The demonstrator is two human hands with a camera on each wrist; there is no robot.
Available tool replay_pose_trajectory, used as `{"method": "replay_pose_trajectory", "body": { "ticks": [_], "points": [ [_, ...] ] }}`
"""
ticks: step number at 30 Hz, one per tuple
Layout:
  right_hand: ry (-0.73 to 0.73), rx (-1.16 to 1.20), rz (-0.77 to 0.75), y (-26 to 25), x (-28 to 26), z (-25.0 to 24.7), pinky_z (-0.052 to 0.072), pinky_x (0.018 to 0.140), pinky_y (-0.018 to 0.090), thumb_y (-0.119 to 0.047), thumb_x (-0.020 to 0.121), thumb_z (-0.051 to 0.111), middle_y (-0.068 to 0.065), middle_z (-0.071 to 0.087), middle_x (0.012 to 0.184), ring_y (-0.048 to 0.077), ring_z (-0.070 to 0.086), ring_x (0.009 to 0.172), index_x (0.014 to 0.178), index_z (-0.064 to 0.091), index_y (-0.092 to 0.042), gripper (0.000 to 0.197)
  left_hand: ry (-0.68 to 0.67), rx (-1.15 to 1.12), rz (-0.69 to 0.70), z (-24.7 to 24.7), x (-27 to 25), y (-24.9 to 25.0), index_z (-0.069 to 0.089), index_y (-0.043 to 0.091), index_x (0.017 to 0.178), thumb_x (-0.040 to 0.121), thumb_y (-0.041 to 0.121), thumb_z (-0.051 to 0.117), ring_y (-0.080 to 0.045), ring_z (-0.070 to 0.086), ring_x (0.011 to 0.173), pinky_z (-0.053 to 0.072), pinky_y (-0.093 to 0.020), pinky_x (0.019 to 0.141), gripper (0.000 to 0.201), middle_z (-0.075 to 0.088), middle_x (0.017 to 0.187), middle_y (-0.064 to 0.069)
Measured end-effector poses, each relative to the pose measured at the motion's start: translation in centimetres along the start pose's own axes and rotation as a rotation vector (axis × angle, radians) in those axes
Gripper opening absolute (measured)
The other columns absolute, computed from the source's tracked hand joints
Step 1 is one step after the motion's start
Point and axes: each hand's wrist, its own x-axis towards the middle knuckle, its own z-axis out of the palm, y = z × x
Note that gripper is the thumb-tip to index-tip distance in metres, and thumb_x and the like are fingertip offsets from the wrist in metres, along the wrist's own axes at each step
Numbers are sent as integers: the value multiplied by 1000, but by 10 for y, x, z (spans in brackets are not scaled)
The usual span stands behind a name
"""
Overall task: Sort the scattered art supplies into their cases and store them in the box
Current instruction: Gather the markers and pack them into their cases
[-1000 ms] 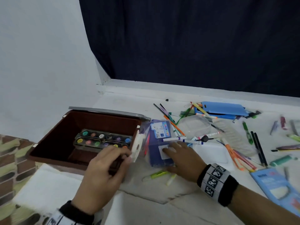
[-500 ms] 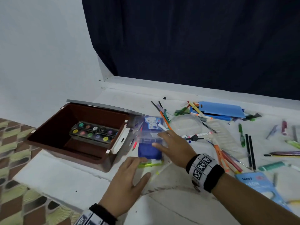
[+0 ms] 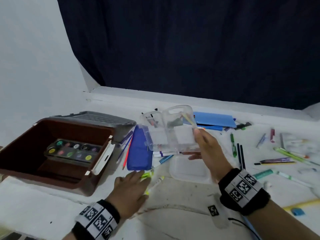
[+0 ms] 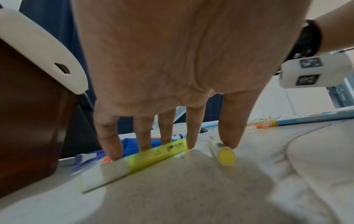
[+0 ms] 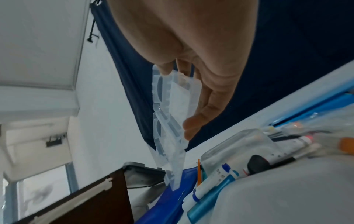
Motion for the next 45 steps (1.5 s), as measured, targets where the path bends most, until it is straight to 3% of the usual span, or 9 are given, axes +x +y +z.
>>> {"method": "replay_pose_trajectory", "body": {
  "ticks": [4, 10, 16, 20, 23, 27, 33, 38, 45],
  "points": [
    [87, 164, 65, 2, -35, -26, 51, 47, 30, -43, 104, 37, 12, 74, 93, 43, 72, 68, 111, 63, -15, 39, 2, -62, 10, 0, 10, -5, 17, 40, 152, 99, 43, 45, -15, 15, 148, 22, -40, 106, 61, 12, 163, 5],
    [178, 130, 218, 30, -79, -52, 44, 41, 29, -34, 106, 36, 14, 66, 63, 35, 60, 43, 109, 59, -12, 32, 58, -143, -19, 0, 13, -11, 28, 44, 146, 94, 45, 50, -16, 33, 140, 32, -39, 101, 57, 36, 146, 8],
    [135, 12, 549, 57, -111, -69, 50, 43, 31, -36, 106, 39, 27, 62, 100, 49, 67, 59, 117, 50, -19, 23, 122, -227, -19, -3, 17, -15, 42, 45, 136, 73, 66, 28, -15, 51, 123, 46, -43, 97, 68, 51, 125, 12],
    [-1, -190, 644, 59, -121, -73, 51, 51, 35, -20, 105, 38, 25, 67, 83, 42, 70, 62, 113, 47, -17, 13, 50, -190, -11, -2, 16, -9, 36, 50, 137, 82, 67, 31, -12, 45, 131, 39, -41, 100, 57, 43, 134, 19],
    [-200, -702, 552, 63, -123, -76, 56, 62, 34, -26, 100, 45, 13, 72, 85, 21, 70, 64, 111, 50, -22, 13, 2, -166, -40, -1, 13, -9, 32, 47, 146, 89, 58, 38, -12, 30, 143, 29, -39, 110, 59, 28, 155, 14],
    [-227, -1293, 352, 56, -114, -73, 48, 76, 31, -50, 97, 44, -6, 65, 100, 14, 61, 87, 115, 53, -31, 28, -7, -180, -3, 0, 14, -22, 39, 46, 141, 76, 58, 29, -16, 42, 135, 38, -47, 107, 67, 45, 142, 12],
    [-42, -1152, -3, 38, -76, -54, 45, 67, 26, -40, 92, 55, -10, 64, 79, 9, 57, 73, 95, 59, -31, 10, 194, -335, -15, -14, 13, -13, 61, 40, 121, 71, 60, 31, -16, 60, 111, 48, -45, 94, 62, 62, 113, 10],
    [-195, -1067, -230, 38, -32, -28, 49, 78, 30, -35, 94, 53, -11, 61, 92, 7, 55, 85, 104, 60, -32, 13, 368, -533, -33, -27, 27, -1, 68, 36, 106, 81, 35, 58, -12, 62, 90, 52, -37, 86, 27, 60, 95, 12],
    [-418, -1231, -400, 48, 28, 16, 44, 96, 39, -24, 99, 48, 2, 57, 123, 22, 48, 116, 126, 59, -18, 30, 328, -488, -89, -39, 84, -6, 59, 22, 127, 97, 18, 47, -27, 59, 109, 49, -41, 93, 32, 61, 117, -5]
  ]
}}
